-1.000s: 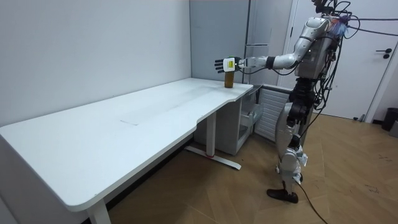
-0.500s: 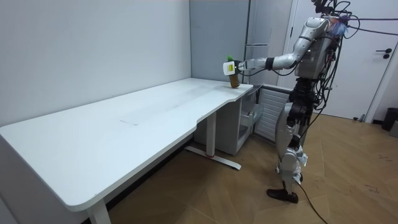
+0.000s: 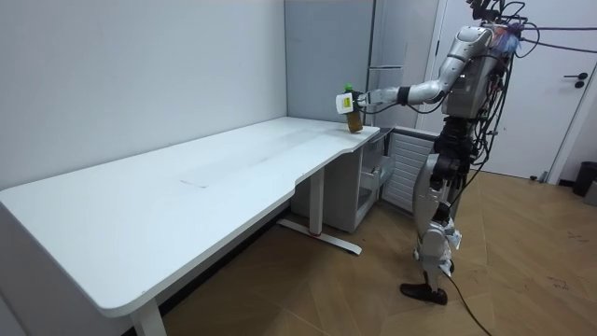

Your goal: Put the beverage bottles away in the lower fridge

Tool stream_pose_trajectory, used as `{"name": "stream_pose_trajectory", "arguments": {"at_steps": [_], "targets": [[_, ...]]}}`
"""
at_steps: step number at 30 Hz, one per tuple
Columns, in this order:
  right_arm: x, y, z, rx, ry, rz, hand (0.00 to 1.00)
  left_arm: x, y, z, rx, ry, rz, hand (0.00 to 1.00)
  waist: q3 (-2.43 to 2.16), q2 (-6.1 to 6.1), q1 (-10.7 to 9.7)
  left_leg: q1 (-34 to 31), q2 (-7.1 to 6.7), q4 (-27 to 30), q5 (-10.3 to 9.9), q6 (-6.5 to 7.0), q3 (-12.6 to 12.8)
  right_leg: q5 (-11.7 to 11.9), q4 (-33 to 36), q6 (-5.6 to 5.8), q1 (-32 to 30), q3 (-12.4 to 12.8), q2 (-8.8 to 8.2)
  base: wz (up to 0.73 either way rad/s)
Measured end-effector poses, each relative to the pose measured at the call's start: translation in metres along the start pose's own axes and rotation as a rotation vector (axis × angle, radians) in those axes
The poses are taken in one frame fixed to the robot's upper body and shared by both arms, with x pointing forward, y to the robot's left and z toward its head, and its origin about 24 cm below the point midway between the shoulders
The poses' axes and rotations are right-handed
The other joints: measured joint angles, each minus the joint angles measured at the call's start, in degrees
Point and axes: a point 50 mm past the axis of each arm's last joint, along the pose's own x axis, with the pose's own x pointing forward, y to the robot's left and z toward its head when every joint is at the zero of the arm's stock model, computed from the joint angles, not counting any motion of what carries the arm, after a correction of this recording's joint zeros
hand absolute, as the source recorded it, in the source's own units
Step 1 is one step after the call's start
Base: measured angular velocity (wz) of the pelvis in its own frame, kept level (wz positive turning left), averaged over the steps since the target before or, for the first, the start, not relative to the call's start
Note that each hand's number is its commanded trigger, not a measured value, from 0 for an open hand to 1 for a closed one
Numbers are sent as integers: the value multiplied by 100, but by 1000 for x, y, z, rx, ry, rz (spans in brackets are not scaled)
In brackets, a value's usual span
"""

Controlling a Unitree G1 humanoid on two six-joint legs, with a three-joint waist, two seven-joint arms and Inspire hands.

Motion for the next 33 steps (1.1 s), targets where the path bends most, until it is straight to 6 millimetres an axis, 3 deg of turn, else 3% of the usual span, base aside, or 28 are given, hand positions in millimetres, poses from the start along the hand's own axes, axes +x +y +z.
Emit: {"name": "stream_pose_trajectory", "arguments": {"at_steps": [6,15,24,29,33], "targets": [[0,0,4,-1,-11,2,0,1,-1,3,2,-9,-6,100,-28,-43,22,-74,-1,17,0,1,3,0,-7,0,-60,12,1,0],[-2,1,20,-66,-63,-22,0,0,-3,10,58,-20,-9,100,-32,-91,50,-95,1,28,0,0,1,0,-6,0,-89,-19,0,0],[-2,9,30,-90,-102,-5,0,-3,-23,39,72,-152,-80,100,-38,-136,105,-186,2,95,1,1,-37,2,2,-4,-132,-60,-5,1],[-2,10,31,-127,-105,-16,0,-6,-41,46,109,-189,-148,100,-45,-124,243,-227,2,110,1,1,-80,2,-3,-3,-132,-109,-4,4],[-2,10,32,-170,-110,-40,0,-11,-56,51,132,-218,-220,100,-60,-92,486,-224,8,114,1,1,-106,4,-2,-7,-116,-160,-4,5]]}}
